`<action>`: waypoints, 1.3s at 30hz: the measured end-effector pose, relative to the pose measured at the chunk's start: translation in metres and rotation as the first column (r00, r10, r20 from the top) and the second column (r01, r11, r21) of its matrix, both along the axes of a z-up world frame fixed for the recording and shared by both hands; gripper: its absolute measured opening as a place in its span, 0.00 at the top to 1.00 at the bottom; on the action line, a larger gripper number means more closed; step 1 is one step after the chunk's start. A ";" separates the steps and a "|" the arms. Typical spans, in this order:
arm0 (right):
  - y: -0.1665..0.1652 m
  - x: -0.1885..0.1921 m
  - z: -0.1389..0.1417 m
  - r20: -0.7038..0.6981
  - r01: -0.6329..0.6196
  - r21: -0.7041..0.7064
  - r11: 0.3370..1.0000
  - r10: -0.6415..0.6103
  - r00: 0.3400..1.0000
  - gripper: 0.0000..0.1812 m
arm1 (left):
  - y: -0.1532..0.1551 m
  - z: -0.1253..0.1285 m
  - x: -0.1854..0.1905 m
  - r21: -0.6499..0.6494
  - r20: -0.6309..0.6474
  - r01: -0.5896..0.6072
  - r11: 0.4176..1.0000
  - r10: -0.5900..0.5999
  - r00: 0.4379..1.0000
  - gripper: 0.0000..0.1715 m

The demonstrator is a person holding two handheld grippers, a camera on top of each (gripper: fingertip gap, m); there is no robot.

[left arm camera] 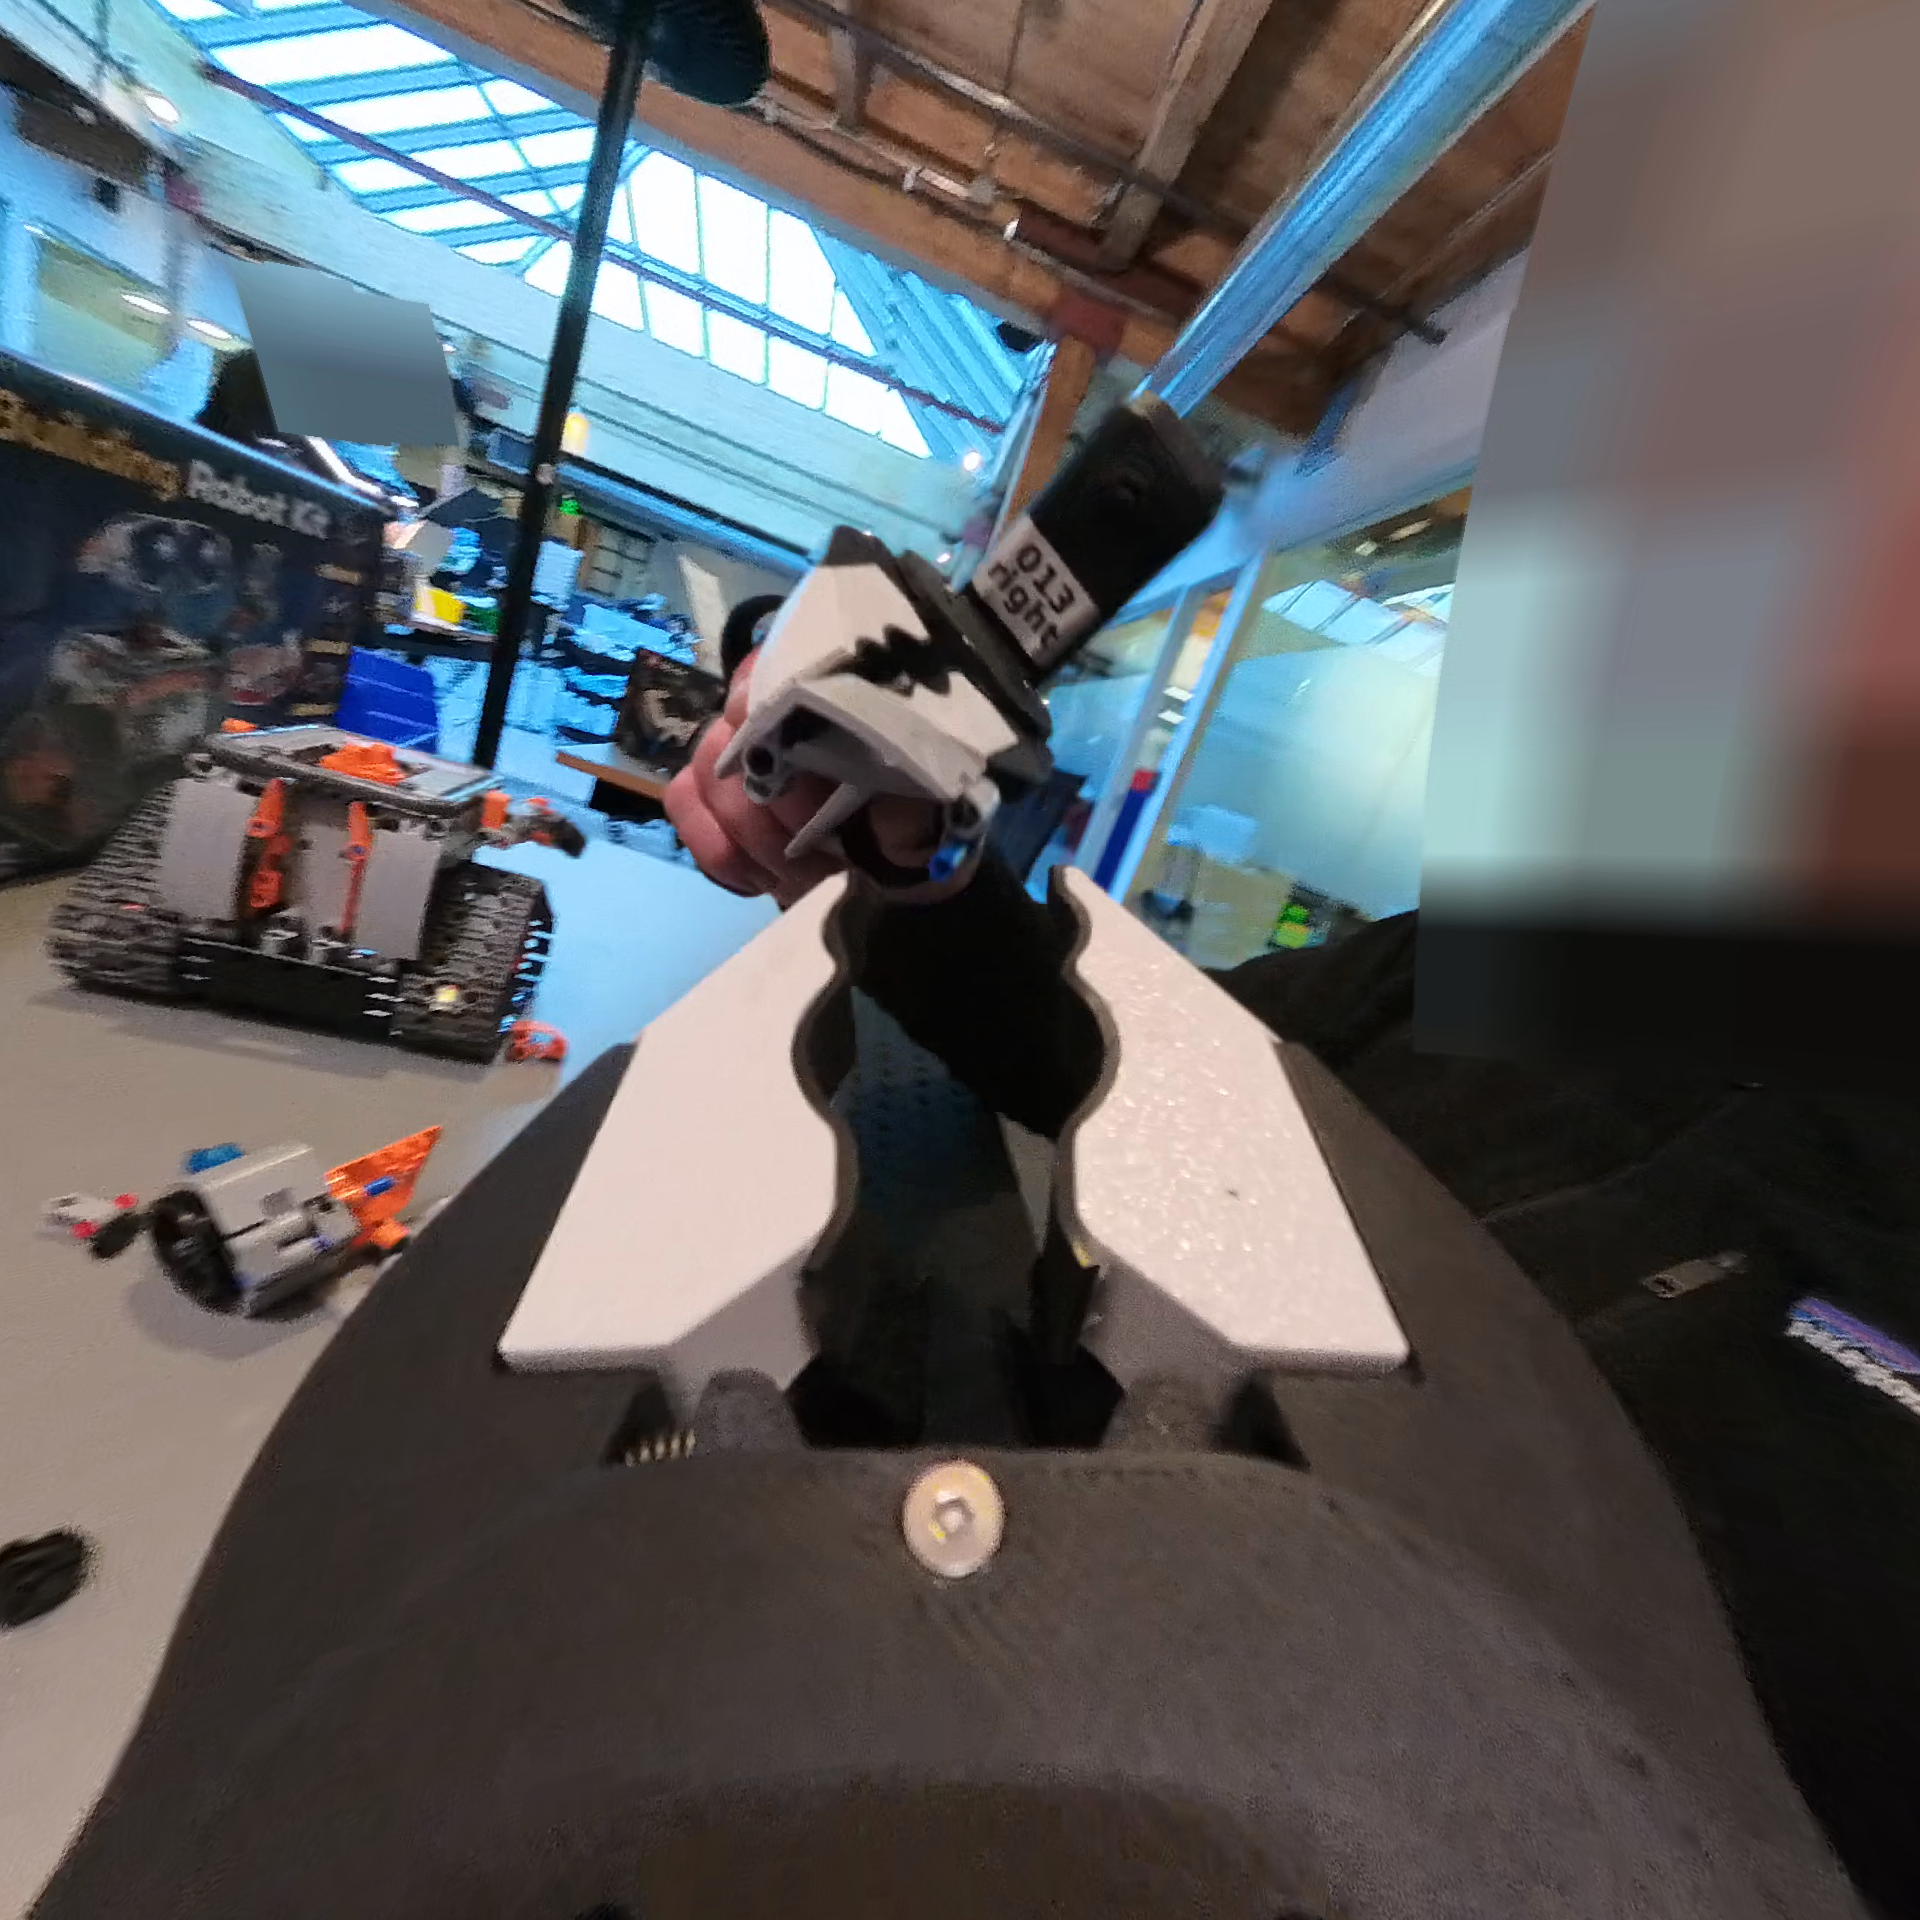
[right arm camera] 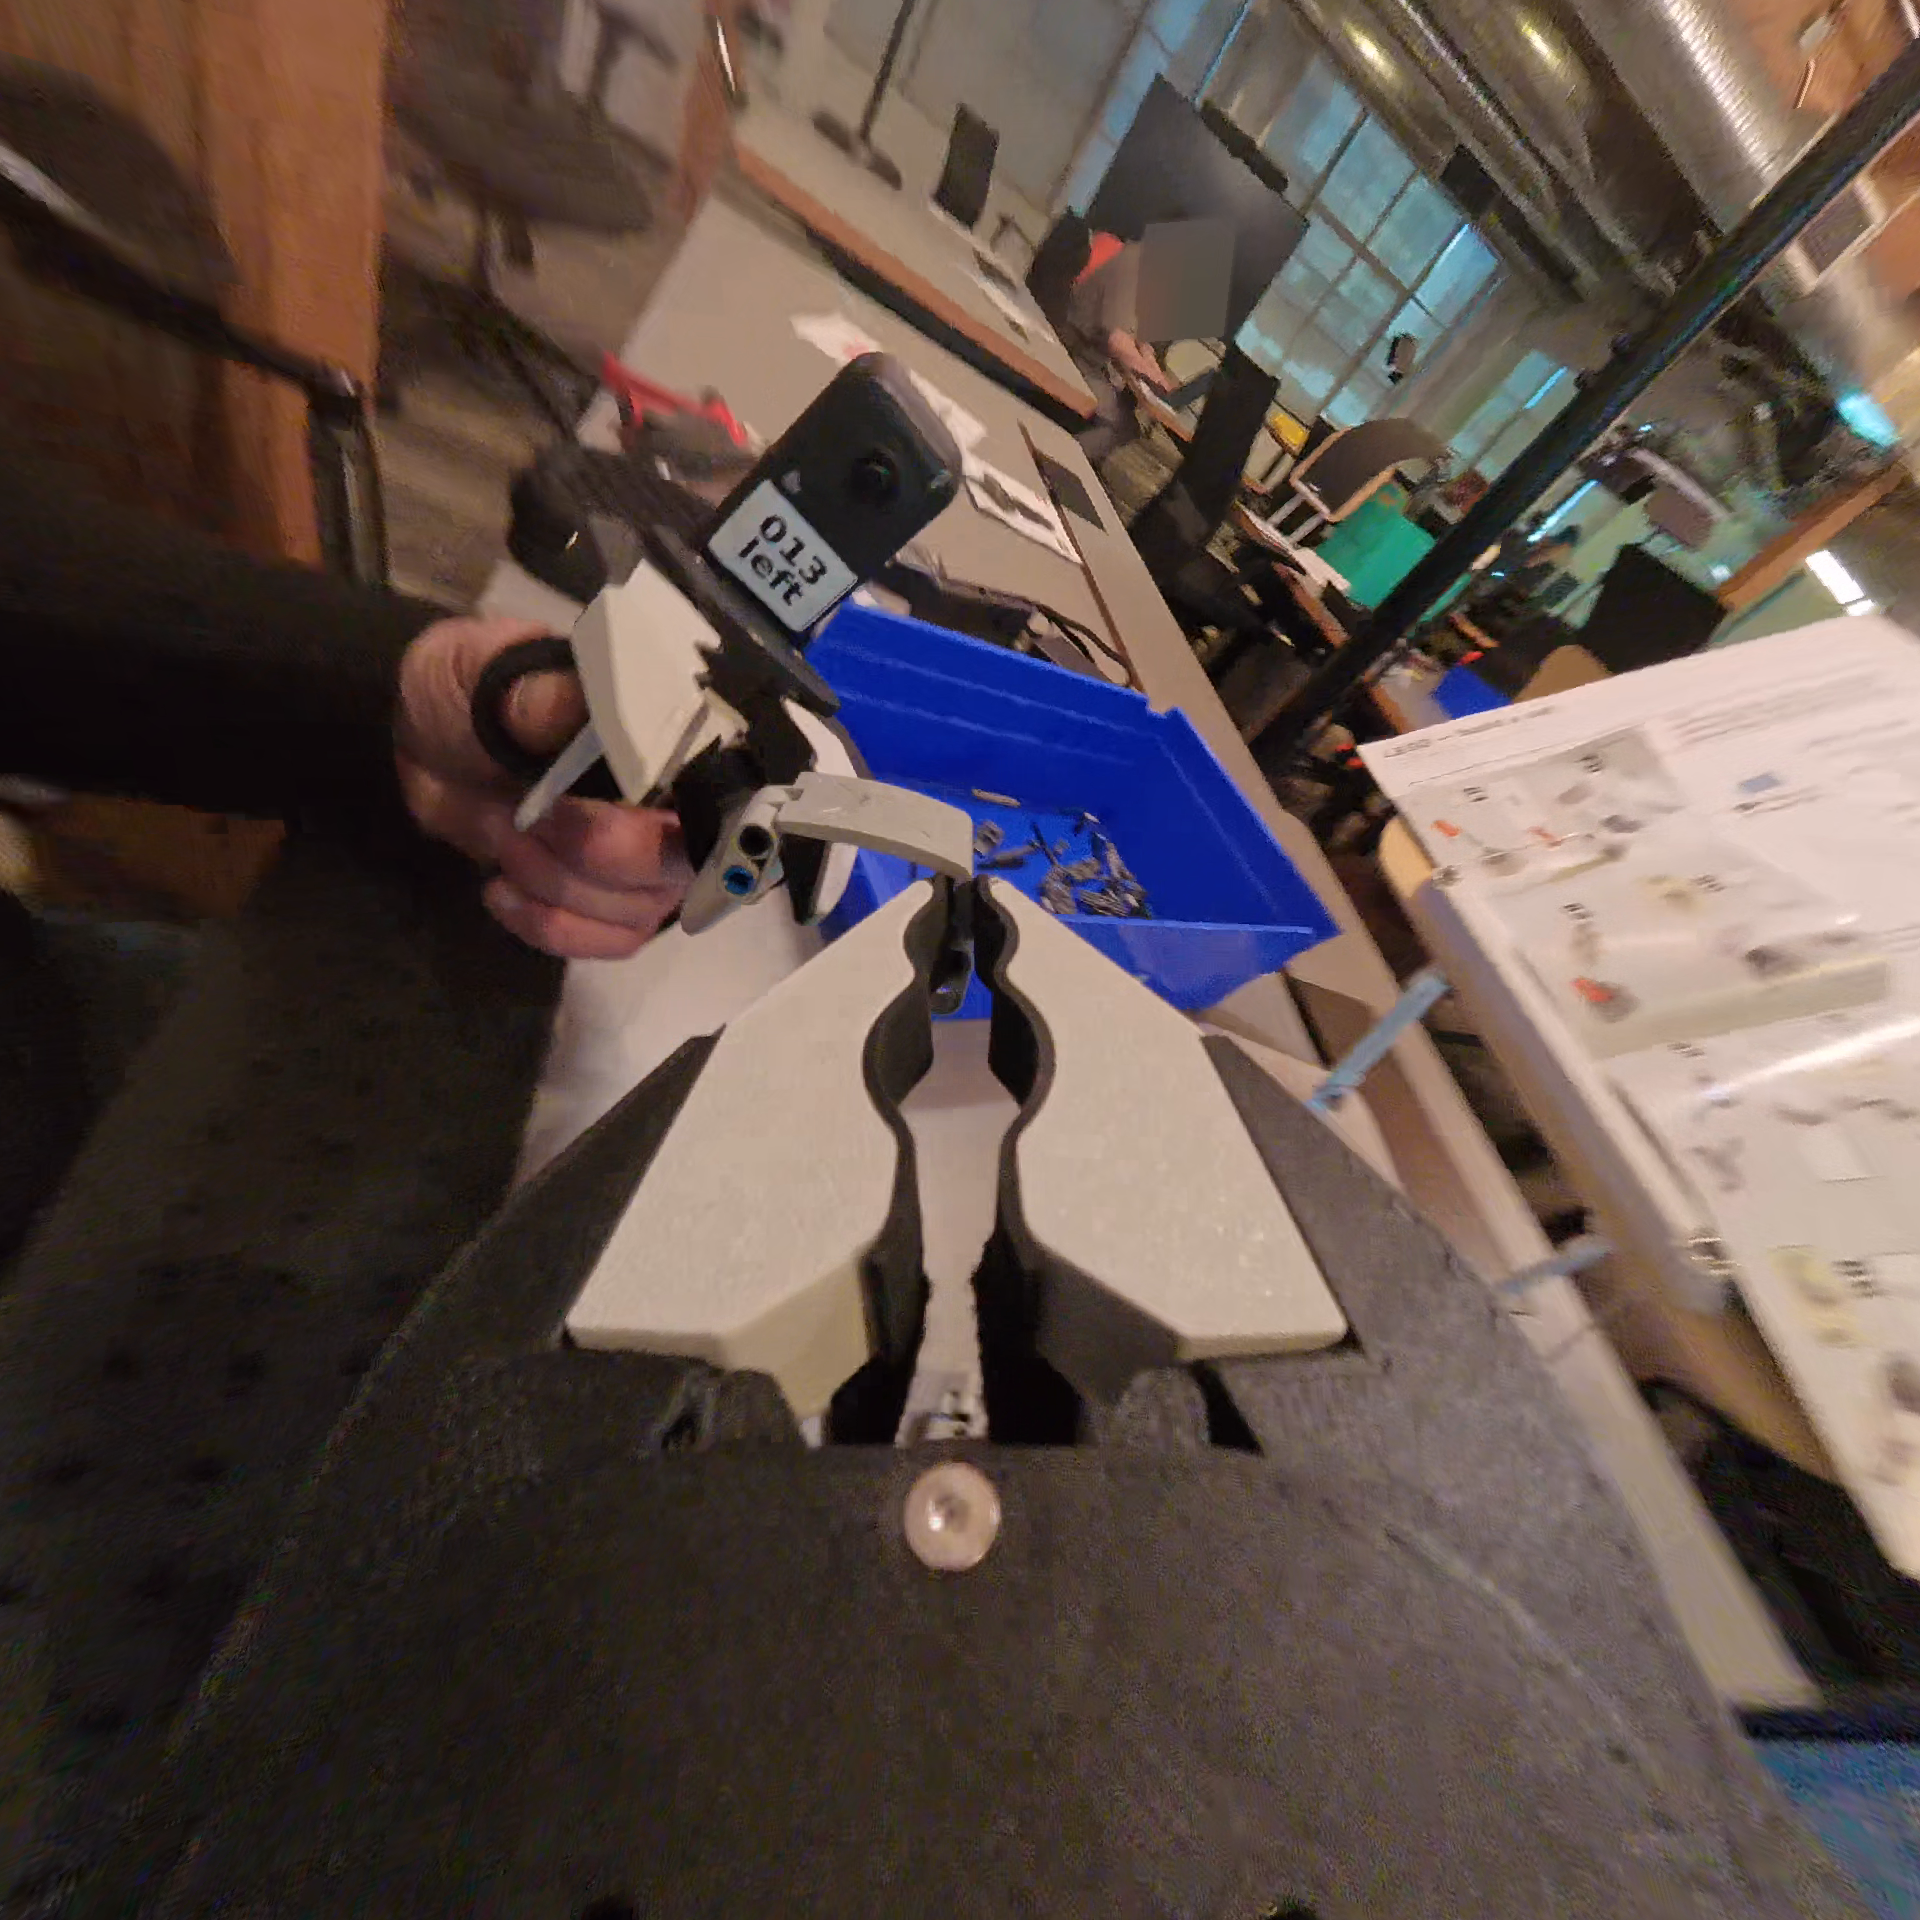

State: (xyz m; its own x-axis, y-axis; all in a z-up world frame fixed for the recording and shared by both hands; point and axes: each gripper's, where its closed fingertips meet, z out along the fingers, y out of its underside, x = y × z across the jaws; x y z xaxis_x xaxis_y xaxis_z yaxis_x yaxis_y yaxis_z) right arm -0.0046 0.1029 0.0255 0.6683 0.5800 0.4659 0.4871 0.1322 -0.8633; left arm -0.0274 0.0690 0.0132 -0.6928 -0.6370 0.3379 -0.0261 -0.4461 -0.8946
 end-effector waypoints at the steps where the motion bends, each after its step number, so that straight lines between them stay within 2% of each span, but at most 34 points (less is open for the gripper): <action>1: 0.001 0.003 0.000 -0.072 -0.023 -0.041 0.999 0.020 0.997 1.00 | 0.000 -0.001 0.001 0.034 -0.006 -0.033 0.999 0.033 0.999 0.81; 3: 0.005 0.013 0.000 -0.212 -0.044 -0.118 0.992 0.018 0.977 1.00 | 0.006 -0.006 0.007 0.152 -0.004 -0.166 0.974 0.168 0.986 0.81; 4: 0.010 0.019 -0.001 -0.258 -0.032 -0.140 0.990 -0.005 0.966 1.00 | 0.013 -0.011 0.011 0.248 0.009 -0.265 0.932 0.271 0.962 0.81; 6: 0.020 0.032 -0.010 -0.282 0.030 -0.201 0.979 -0.088 0.955 1.00 | 0.029 -0.012 0.017 0.430 0.106 -0.475 0.768 0.480 0.871 0.77; 8: 0.025 0.037 -0.017 -0.272 0.070 -0.225 0.972 -0.131 0.953 1.00 | 0.042 -0.011 0.022 0.584 0.226 -0.608 0.537 0.612 0.758 0.73; 9: 0.026 0.037 -0.023 -0.261 0.077 -0.256 0.964 -0.146 0.954 1.00 | 0.044 -0.010 0.024 0.637 0.289 -0.639 0.431 0.634 0.717 0.71; 12: 0.031 0.033 -0.035 -0.233 0.099 -0.318 0.943 -0.179 0.956 1.00 | 0.044 -0.013 0.034 0.757 0.426 -0.639 0.135 0.640 0.640 0.70; 15: 0.034 0.030 -0.043 -0.236 0.104 -0.369 0.924 -0.201 0.951 1.00 | 0.048 -0.020 0.042 0.782 0.555 -0.606 -0.142 0.600 0.576 0.80; 16: 0.034 0.029 -0.045 -0.229 0.112 -0.381 0.918 -0.211 0.950 1.00 | 0.049 -0.023 0.044 0.783 0.574 -0.593 -0.188 0.587 0.571 0.84; 18: 0.035 0.028 -0.047 -0.219 0.121 -0.393 0.912 -0.220 0.950 1.00 | 0.044 -0.019 0.043 0.747 0.626 -0.625 -0.227 0.555 0.547 0.92; 20: 0.036 0.030 -0.048 -0.193 0.145 -0.383 0.912 -0.233 0.953 1.00 | 0.048 -0.021 0.043 0.751 0.624 -0.613 -0.246 0.568 0.537 0.92; 25: 0.036 0.026 -0.041 -0.151 0.160 -0.347 0.924 -0.223 0.963 1.00 | 0.049 -0.013 0.038 0.731 0.602 -0.667 -0.143 0.594 0.533 0.93; 32: 0.034 0.020 -0.034 -0.144 0.130 -0.337 0.932 -0.187 0.972 0.98 | 0.054 -0.007 0.031 0.688 0.505 -0.716 0.118 0.630 0.589 0.92; 35: 0.031 0.019 -0.030 -0.233 0.063 -0.371 0.927 -0.158 0.959 0.93 | 0.062 -0.006 0.028 0.654 0.447 -0.726 0.215 0.664 0.600 0.92; 39: 0.028 0.026 -0.027 -0.318 0.004 -0.398 0.918 -0.142 0.937 0.88 | 0.072 -0.001 0.023 0.576 0.347 -0.726 0.376 0.691 0.634 0.93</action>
State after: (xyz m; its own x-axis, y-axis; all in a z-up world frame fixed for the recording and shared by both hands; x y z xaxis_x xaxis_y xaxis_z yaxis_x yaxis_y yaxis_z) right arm 0.0214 0.1310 -0.0012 0.7911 0.6102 -0.0424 0.1561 -0.2685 -0.9505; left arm -0.0041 0.1406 0.0117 0.1134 -0.9272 -0.3571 0.0675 0.3658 -0.9282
